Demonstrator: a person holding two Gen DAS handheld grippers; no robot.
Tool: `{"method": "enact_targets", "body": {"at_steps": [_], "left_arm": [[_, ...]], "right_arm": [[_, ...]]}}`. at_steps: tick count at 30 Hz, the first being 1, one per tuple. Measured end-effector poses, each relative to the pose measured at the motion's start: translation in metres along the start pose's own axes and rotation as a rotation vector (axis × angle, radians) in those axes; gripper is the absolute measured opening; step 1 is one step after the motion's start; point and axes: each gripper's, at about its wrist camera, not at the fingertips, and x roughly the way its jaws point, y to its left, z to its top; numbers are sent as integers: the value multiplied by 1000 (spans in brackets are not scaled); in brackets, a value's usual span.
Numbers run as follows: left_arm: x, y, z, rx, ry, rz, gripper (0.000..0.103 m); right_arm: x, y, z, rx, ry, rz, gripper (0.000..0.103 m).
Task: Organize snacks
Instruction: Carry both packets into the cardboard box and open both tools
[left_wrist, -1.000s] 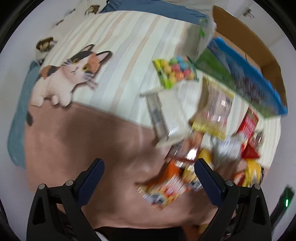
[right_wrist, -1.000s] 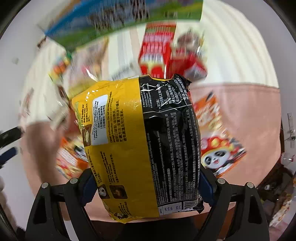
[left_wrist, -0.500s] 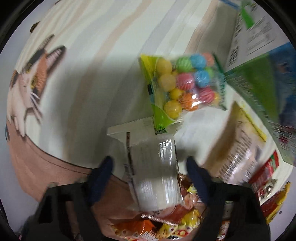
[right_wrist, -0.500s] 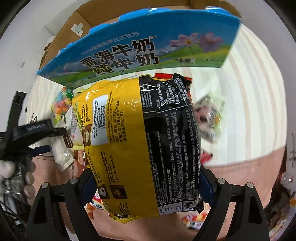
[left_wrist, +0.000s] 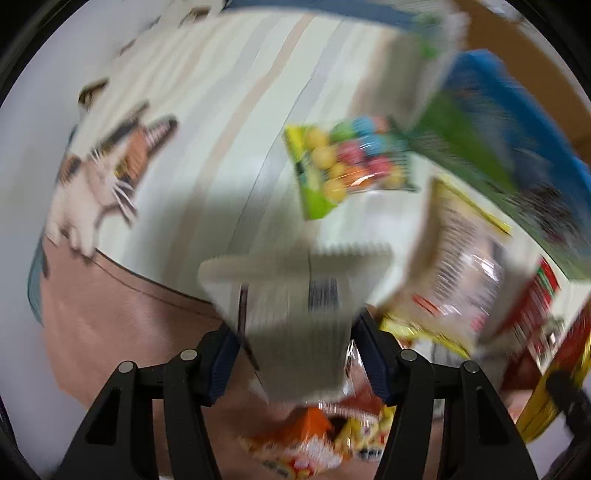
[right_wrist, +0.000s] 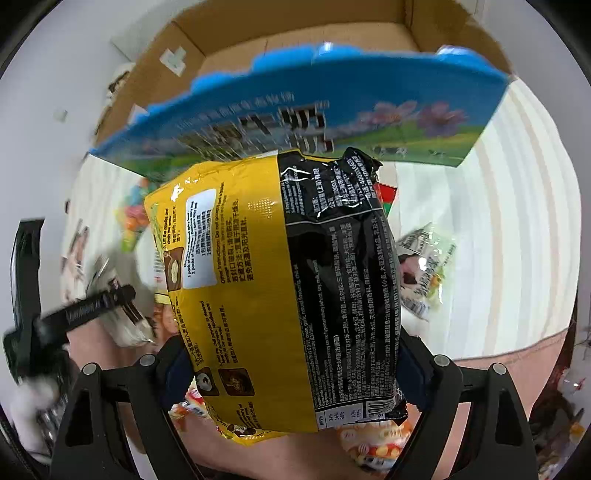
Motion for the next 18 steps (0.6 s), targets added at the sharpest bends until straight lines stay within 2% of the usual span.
{"method": "enact_targets", "body": {"at_steps": [5, 8, 14, 17, 18], "left_arm": [[-65, -22, -27, 117, -103, -71, 56], [-113, -49, -22, 199, -169, -128, 56], [-181, -108, 37, 319, -255, -214, 56], [-196, -132, 64, 364, -268, -221, 56], [-194, -140, 83, 371, -258, -225, 56]], "right_arm": [[-39, 1, 5, 22, -65, 42, 91], [-70, -1, 14, 41, -110, 90, 91], [-115, -3, 55, 70, -200, 148, 91], [-123, -8, 87, 91, -234, 135, 91], [-123, -11, 100, 98, -240, 123, 91]]}}
